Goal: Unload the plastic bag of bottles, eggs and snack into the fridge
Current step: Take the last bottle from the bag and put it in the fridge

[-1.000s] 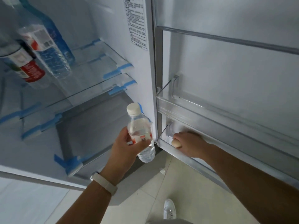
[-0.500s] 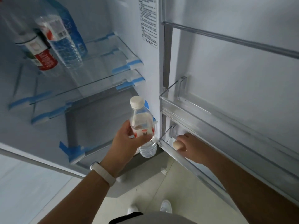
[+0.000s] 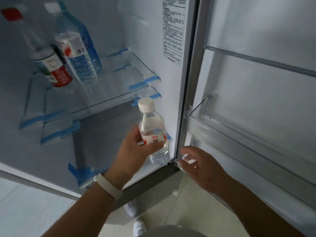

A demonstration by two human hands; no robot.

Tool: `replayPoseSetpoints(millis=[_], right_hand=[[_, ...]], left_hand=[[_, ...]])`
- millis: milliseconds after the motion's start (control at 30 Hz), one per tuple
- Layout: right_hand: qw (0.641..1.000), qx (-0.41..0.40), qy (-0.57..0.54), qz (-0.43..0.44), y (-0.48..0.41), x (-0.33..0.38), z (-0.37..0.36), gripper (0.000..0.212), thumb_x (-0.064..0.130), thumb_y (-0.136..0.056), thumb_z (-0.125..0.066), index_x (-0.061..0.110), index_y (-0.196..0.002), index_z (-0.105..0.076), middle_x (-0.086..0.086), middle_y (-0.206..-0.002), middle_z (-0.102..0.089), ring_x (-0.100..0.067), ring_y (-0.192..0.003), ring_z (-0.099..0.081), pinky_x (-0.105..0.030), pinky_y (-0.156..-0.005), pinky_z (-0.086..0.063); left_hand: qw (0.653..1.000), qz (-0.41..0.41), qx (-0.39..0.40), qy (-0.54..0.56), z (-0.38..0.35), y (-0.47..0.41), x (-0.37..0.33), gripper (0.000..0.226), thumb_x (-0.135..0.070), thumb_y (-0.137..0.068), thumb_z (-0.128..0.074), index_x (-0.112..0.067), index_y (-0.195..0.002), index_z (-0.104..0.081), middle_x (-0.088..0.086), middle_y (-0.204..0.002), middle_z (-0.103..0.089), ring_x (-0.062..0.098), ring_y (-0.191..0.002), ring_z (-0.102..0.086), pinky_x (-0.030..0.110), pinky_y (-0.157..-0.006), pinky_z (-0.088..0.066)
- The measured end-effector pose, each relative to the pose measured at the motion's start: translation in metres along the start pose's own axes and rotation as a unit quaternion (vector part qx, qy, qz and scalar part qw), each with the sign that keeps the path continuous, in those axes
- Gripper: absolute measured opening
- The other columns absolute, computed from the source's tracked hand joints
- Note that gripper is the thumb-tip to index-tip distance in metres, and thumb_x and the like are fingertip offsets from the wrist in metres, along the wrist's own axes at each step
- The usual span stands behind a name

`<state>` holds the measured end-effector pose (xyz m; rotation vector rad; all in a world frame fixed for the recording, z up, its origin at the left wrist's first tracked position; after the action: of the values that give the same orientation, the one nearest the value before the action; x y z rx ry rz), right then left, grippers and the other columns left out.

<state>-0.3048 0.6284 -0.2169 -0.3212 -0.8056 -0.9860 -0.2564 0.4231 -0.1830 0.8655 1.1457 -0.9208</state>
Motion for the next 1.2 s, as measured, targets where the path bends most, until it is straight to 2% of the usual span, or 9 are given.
replayPoseSetpoints(millis=[167,333,433,500,733,867,1000,1100,1200], right_hand=[[0.996,-0.009,-0.084,0.015,-0.018,0.041,-0.025,0.051,0.059,-0.087,-0.054,0.038,-0.133,-0.044,0.023,-0.119,-0.051,0.002,-0.110,-0.057,-0.021,-0.091,-0.051],[0.986,0.002,-0.154,0.066,-0.044,0.087,-0.032,0.036,0.059,-0.084,-0.050,0.050,-0.118,-0.039,0.037,-0.112,-0.048,0.028,-0.097,-0.050,0.001,-0.073,-0.043],[0.979,-0.004,-0.190,0.081,-0.061,0.109,-0.032,0.035,0.062,-0.081,-0.052,0.054,-0.113,-0.041,0.037,-0.115,-0.051,0.026,-0.099,-0.051,-0.007,-0.081,-0.047],[0.973,-0.003,-0.212,0.090,-0.073,0.122,-0.033,0.032,0.062,-0.081,-0.053,0.056,-0.111,-0.044,0.037,-0.114,-0.054,0.021,-0.103,-0.054,-0.016,-0.088,-0.047],[0.955,0.015,-0.267,0.129,-0.116,0.174,-0.032,0.027,0.046,-0.090,-0.063,0.048,-0.115,-0.052,0.032,-0.112,-0.063,0.004,-0.109,-0.062,-0.033,-0.098,-0.052],[0.951,0.017,-0.277,0.136,-0.144,0.203,-0.035,0.050,0.057,-0.078,-0.064,0.036,-0.122,-0.055,0.014,-0.118,-0.067,-0.005,-0.110,-0.063,-0.040,-0.099,-0.052],[0.961,0.029,-0.245,0.127,-0.172,0.224,-0.043,0.061,0.064,-0.068,-0.060,0.036,-0.121,-0.056,0.011,-0.114,-0.068,-0.009,-0.106,-0.065,-0.044,-0.096,-0.053],[0.969,0.037,-0.215,0.116,-0.192,0.236,-0.049,0.058,0.062,-0.070,-0.060,0.034,-0.121,-0.056,0.014,-0.111,-0.068,-0.009,-0.104,-0.065,-0.046,-0.095,-0.052],[0.974,0.048,-0.194,0.108,-0.209,0.240,-0.057,0.043,0.045,-0.086,-0.063,0.027,-0.124,-0.057,0.011,-0.111,-0.067,-0.008,-0.100,-0.065,-0.042,-0.093,-0.054]], left_hand=[[0.999,-0.034,0.004,0.012,0.027,-0.001,-0.028,0.040,-0.017,-0.075,-0.083,-0.026,-0.109,-0.065,-0.007,-0.101,-0.076,0.011,-0.094,-0.072,0.031,-0.086,-0.056],[0.997,-0.077,0.006,0.001,0.060,-0.010,-0.059,0.039,-0.011,-0.075,-0.084,-0.026,-0.107,-0.067,-0.007,-0.099,-0.077,0.010,-0.093,-0.073,0.023,-0.082,-0.057],[0.995,-0.102,0.001,-0.014,0.081,-0.017,-0.080,0.048,-0.015,-0.075,-0.085,-0.017,-0.118,-0.066,-0.001,-0.106,-0.076,0.016,-0.100,-0.072,0.040,-0.093,-0.057],[0.993,-0.118,-0.006,-0.016,0.095,-0.022,-0.091,0.049,-0.015,-0.076,-0.084,-0.015,-0.121,-0.064,0.001,-0.108,-0.075,0.018,-0.101,-0.072,0.044,-0.094,-0.057],[0.986,-0.163,-0.036,0.008,0.139,-0.042,-0.128,0.047,-0.006,-0.078,-0.082,-0.008,-0.121,-0.063,0.007,-0.108,-0.075,0.023,-0.101,-0.072,0.040,-0.090,-0.058],[0.983,-0.169,-0.060,0.026,0.167,-0.058,-0.139,0.046,-0.006,-0.078,-0.081,-0.008,-0.121,-0.064,0.009,-0.107,-0.076,0.025,-0.100,-0.073,0.037,-0.088,-0.058],[0.981,-0.162,-0.100,0.032,0.189,-0.075,-0.138,0.042,-0.006,-0.076,-0.082,-0.009,-0.116,-0.067,0.007,-0.105,-0.076,0.025,-0.098,-0.074,0.040,-0.089,-0.058],[0.980,-0.149,-0.123,0.041,0.199,-0.087,-0.130,0.045,-0.010,-0.071,-0.083,-0.010,-0.114,-0.068,0.006,-0.103,-0.077,0.024,-0.096,-0.074,0.043,-0.089,-0.059],[0.980,-0.129,-0.142,0.049,0.207,-0.100,-0.122,0.048,-0.012,-0.065,-0.084,-0.011,-0.111,-0.069,0.007,-0.101,-0.077,0.025,-0.095,-0.074,0.044,-0.089,-0.059]])
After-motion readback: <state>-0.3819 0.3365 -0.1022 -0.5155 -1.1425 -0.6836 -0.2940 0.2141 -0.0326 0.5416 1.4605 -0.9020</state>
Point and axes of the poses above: each hand's wrist, its own y-axis away from the middle knuckle, its own z-axis out of the back of the hand, x = y × z, the point moved 5 cm from there along -y, towards the middle knuckle
